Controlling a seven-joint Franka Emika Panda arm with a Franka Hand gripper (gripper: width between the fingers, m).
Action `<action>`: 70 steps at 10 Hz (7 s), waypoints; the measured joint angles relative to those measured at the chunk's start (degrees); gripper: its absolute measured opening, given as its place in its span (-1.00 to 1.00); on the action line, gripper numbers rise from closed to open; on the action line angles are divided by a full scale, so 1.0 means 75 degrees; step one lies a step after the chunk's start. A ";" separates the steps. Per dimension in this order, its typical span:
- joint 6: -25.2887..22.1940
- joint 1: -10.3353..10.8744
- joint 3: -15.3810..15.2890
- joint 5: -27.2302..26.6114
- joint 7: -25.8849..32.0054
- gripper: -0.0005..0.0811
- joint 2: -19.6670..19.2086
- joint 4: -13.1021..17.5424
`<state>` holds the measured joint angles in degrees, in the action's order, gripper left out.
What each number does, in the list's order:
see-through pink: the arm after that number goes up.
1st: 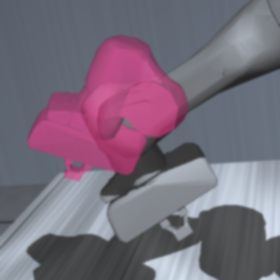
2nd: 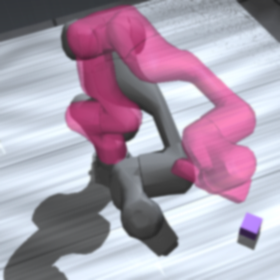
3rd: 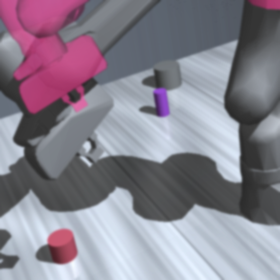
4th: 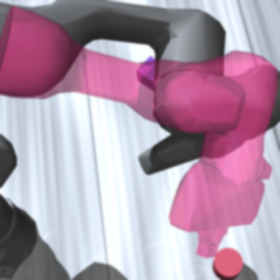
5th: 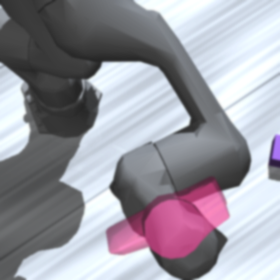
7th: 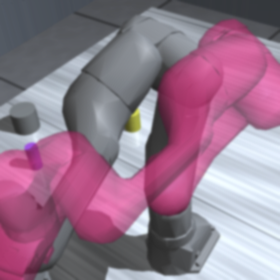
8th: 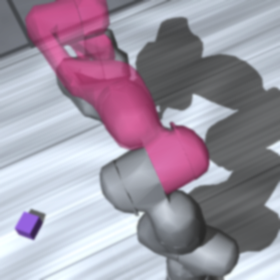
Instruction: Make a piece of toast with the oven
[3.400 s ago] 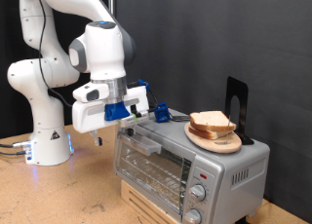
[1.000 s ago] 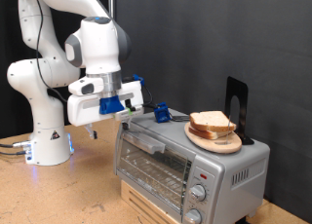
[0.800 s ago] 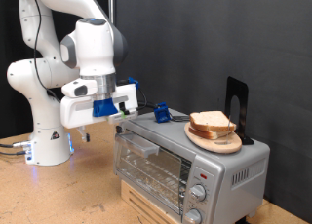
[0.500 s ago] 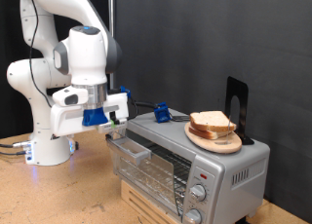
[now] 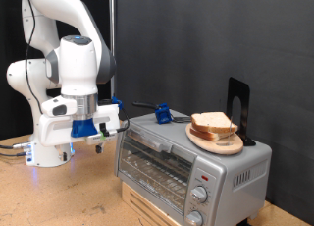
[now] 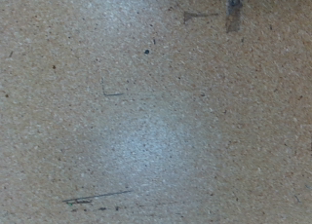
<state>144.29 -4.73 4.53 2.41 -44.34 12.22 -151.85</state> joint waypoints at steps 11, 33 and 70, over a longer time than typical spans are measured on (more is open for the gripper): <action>-0.0696 0.0960 -0.0927 -0.1662 -0.0041 1.00 0.0485 0.0786; 0.0524 -0.0837 -0.0249 0.1036 -0.0973 1.00 -0.1151 0.0611; -0.3280 -0.1982 0.0237 -0.6032 0.8498 1.00 -0.0719 0.1263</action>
<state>119.70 -19.59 6.31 -42.83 19.39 6.83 -142.38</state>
